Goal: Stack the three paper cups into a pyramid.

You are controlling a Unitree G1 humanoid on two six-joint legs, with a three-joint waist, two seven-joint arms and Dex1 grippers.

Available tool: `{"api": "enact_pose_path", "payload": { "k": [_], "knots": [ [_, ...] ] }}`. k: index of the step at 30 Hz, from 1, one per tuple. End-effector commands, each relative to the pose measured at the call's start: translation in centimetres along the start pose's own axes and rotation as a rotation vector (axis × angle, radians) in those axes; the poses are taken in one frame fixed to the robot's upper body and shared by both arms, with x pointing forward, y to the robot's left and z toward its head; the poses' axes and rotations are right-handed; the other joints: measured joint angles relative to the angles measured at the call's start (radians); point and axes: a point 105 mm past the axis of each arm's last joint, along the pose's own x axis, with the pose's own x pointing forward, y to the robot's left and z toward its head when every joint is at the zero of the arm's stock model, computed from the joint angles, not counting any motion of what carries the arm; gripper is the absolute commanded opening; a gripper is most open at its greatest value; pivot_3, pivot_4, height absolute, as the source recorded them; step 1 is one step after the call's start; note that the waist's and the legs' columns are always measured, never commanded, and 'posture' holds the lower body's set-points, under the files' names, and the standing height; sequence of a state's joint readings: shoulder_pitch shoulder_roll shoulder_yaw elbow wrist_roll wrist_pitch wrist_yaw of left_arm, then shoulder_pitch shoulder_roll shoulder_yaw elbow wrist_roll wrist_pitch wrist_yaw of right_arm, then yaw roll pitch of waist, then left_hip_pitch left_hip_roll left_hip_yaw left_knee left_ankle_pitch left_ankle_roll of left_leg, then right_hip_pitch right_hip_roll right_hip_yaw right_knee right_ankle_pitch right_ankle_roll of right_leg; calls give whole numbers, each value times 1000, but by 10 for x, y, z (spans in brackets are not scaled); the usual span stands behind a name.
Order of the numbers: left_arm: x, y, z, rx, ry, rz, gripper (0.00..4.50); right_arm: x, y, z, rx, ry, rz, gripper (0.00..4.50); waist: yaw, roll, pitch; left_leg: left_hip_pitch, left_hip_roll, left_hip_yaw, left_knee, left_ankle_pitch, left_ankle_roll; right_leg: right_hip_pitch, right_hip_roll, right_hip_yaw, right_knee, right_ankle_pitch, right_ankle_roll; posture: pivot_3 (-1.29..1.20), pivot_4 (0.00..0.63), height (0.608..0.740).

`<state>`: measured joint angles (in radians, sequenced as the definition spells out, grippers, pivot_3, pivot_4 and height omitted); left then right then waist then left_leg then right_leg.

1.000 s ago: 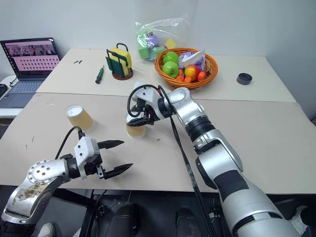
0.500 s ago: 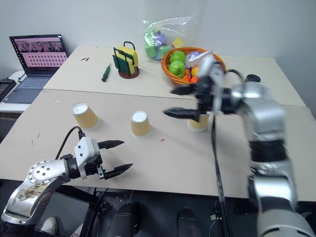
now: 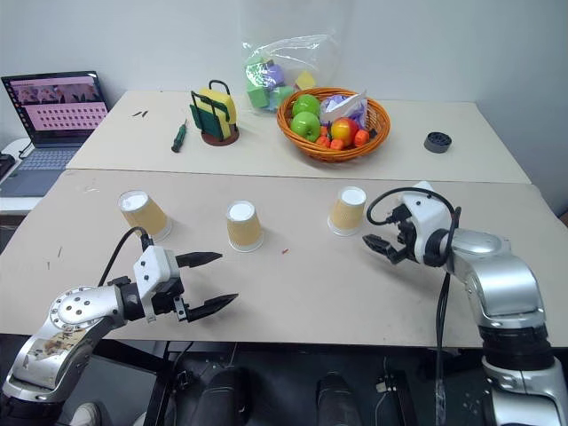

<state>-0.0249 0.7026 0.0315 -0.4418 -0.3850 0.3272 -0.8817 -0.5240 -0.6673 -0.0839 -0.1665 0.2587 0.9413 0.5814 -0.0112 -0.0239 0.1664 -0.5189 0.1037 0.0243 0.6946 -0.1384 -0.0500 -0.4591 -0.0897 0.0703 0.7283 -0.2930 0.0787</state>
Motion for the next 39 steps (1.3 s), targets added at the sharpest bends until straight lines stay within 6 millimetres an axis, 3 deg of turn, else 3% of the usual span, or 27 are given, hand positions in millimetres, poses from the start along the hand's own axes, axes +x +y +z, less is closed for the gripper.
{"api": "enact_pose_path", "payload": {
  "k": [1, 7, 16, 34, 39],
  "knots": [
    [0, 2, 8, 43, -21, 0, 4500, -2, -1, 34, 6, -122, 5, 4459, 0, 0, 0, 0, 0, 0, 0, 0, 0, 0, 0, 0, 0, 1, 1, 0, 150, 661],
    [0, 6, 7, 44, -20, 25, 4500, 9, 2, 39, 33, -125, 20, 4459, 5, 0, 0, 0, 0, 0, 1, 0, 0, 1, 0, 0, 0, -2, -3, 0, 150, 661],
    [-1, 8, 8, 46, -20, 43, 4500, 31, 3, 28, 9, -93, 22, 4459, 4, 0, 0, -1, 0, 0, 1, 0, 0, 0, 0, 0, 0, -2, -3, 0, 150, 661],
    [-3, 6, 5, 38, -10, 53, 4500, 52, 6, 43, 44, -143, 39, 4459, 1, 0, 0, -1, 0, 0, 1, 0, 0, 0, 0, 0, 1, -2, -3, 0, 150, 661],
    [-3, 6, 4, 33, -3, 51, 4500, 52, 8, 45, 32, -152, 47, 3052, 0, 0, 0, -1, 0, 0, 1, 0, 0, 0, 0, 0, 1, -2, -3, 0, 150, 661]
  ]
}}
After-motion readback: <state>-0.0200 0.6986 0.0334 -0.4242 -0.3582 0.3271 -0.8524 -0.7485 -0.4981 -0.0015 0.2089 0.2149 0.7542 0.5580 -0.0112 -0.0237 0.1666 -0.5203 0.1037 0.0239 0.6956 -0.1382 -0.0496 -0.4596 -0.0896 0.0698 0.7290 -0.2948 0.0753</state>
